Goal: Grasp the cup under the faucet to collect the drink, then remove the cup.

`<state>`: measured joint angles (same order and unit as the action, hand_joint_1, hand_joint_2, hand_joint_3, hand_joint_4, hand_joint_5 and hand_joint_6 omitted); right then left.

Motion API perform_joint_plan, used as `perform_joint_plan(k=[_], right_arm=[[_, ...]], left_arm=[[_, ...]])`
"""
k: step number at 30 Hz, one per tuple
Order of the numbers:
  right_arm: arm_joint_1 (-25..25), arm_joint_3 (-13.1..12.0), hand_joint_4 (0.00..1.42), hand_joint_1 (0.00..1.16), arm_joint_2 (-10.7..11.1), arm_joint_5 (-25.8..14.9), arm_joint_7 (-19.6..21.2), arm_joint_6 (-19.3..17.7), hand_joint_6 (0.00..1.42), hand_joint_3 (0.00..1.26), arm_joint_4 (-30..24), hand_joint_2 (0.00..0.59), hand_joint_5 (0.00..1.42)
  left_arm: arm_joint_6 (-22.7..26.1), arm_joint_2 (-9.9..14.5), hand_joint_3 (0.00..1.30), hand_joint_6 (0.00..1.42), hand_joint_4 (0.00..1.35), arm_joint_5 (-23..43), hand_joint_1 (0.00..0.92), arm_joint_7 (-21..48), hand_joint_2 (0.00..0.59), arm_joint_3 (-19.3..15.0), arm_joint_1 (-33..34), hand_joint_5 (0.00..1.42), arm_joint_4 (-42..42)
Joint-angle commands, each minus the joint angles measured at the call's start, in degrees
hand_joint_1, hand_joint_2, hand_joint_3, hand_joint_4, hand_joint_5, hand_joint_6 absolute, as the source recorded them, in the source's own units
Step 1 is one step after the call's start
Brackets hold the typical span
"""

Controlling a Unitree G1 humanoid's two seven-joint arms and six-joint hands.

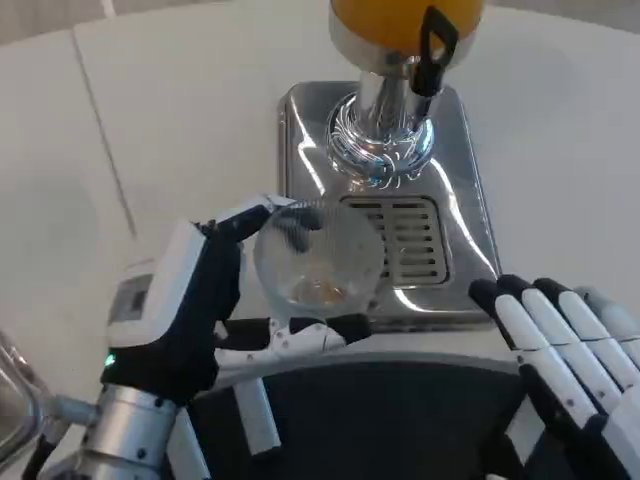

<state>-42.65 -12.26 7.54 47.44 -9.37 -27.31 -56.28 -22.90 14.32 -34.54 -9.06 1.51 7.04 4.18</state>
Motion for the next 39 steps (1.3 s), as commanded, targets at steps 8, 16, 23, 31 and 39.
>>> perform_joint_plan(k=[8,16,23,31,39], right_arm=[[2.41,-0.14,0.0,0.1,0.5,-0.33,-1.57,2.33,0.0,0.0,0.01,0.586,0.0],[3.22,0.98,0.0,0.1,0.32,0.87,-1.95,2.61,0.0,0.0,0.22,0.586,0.0],[3.0,1.08,0.0,0.11,0.35,1.02,-1.77,2.94,0.0,0.0,0.63,0.586,0.0],[3.7,2.08,0.0,0.12,-0.09,1.73,-1.9,3.84,0.0,0.0,0.6,0.586,0.0],[3.82,2.81,0.0,0.12,-0.08,2.01,-2.04,4.76,0.0,0.0,0.6,0.586,0.0]], left_arm=[[0.35,-2.36,1.13,1.42,1.25,-4.61,0.683,-7.61,0.0,6.51,9.92,1.42,-9.92],[3.16,-4.49,1.13,1.42,1.25,-5.43,0.692,-10.16,0.0,9.3,14.6,1.42,-16.41],[4.02,-4.66,1.13,1.42,1.25,-5.28,0.695,-11.53,0.0,9.89,20.21,1.42,-23.01],[4.57,-4.66,1.13,1.42,1.25,-4.93,0.695,-12.54,0.0,11.35,24.89,1.42,-28.31],[7.05,-6.01,1.13,1.42,1.25,-5.63,0.695,-14.31,0.0,12.72,27.58,1.42,-32.2]])
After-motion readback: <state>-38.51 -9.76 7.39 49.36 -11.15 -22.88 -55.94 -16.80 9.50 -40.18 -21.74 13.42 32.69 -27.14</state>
